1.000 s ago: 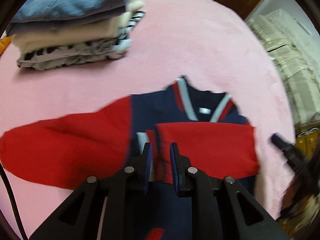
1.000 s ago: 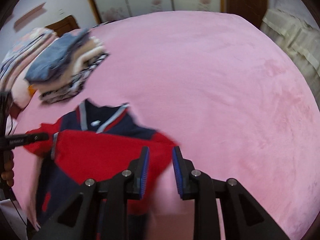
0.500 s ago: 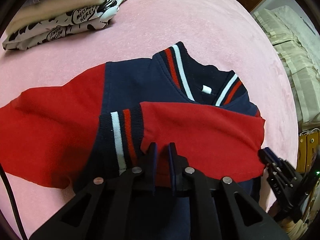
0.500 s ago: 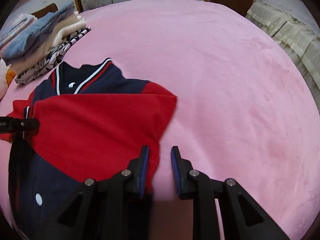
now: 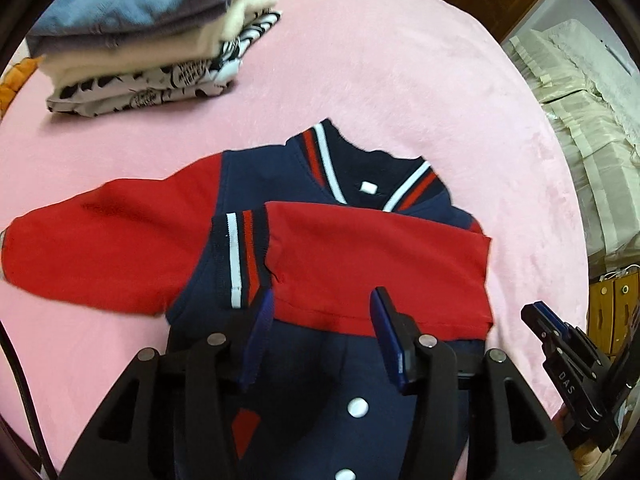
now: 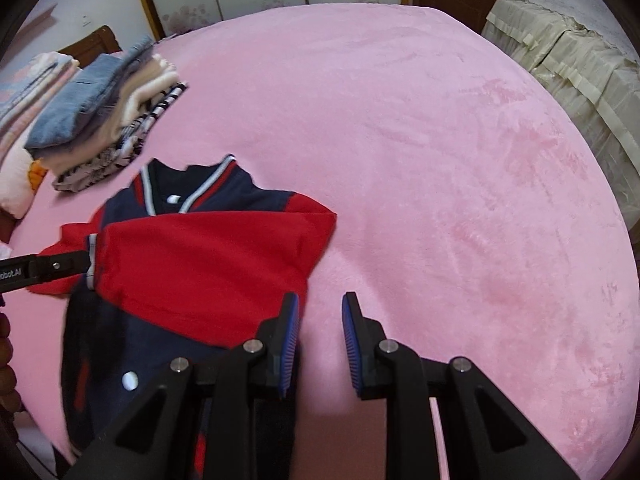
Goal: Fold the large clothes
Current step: 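Grasp the other red sleeve cuff with the left tool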
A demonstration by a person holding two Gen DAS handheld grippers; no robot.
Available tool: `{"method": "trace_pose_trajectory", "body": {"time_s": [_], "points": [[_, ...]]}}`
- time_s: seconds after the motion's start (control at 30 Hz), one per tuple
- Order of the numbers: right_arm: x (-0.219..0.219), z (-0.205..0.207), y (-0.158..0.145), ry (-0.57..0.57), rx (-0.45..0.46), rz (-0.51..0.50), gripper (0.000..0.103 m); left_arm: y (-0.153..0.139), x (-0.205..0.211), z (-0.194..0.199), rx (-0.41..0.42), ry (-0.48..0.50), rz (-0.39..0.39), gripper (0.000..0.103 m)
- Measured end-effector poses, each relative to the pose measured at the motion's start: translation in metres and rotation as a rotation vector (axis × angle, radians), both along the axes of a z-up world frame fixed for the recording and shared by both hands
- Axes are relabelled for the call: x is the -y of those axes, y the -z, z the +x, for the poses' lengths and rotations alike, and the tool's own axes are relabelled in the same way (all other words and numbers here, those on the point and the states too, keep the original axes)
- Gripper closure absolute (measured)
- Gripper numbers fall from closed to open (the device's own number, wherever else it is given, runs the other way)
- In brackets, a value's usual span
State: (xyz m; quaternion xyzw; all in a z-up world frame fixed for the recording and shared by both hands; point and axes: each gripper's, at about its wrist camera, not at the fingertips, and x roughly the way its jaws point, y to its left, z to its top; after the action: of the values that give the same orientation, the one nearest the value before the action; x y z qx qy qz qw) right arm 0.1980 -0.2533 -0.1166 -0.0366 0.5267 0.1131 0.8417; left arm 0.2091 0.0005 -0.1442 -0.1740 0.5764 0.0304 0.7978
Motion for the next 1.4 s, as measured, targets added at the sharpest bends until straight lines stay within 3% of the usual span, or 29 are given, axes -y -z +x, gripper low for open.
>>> {"method": "trace_pose_trajectory", "body": {"time_s": [0.33,0.53,0.9,1.1,1.27,1.4], "points": [[-0.008,-0.017,-0.056,-0.083,0.005,0.082,0.082,-0.063,0.015,-0.042,0.042,-0.032,0.058,0.049],[-0.026,-0.037,-0.086,-0.167,0.008,0.116,0.079,-0.101,0.015,-0.074,0.072,-0.092,0.071,0.027],[-0.082,-0.064,-0.119,-0.319,0.019,0.16,0.079,-0.132,-0.029,-0.123,0.088,-0.208,0.011,0.027],[-0.133,-0.072,-0.118,-0.365,0.015,0.164,0.079,-0.121,-0.094,-0.149,0.115,-0.302,-0.059,0.027],[-0.187,-0.075,-0.1,-0.375,-0.011,0.143,0.079,-0.079,-0.178,-0.176,0.151,-0.451,-0.27,0.027],[-0.227,-0.075,-0.082,-0.339,-0.026,0.161,0.079,-0.041,-0.238,-0.188,0.166,-0.544,-0.351,0.027]]}}
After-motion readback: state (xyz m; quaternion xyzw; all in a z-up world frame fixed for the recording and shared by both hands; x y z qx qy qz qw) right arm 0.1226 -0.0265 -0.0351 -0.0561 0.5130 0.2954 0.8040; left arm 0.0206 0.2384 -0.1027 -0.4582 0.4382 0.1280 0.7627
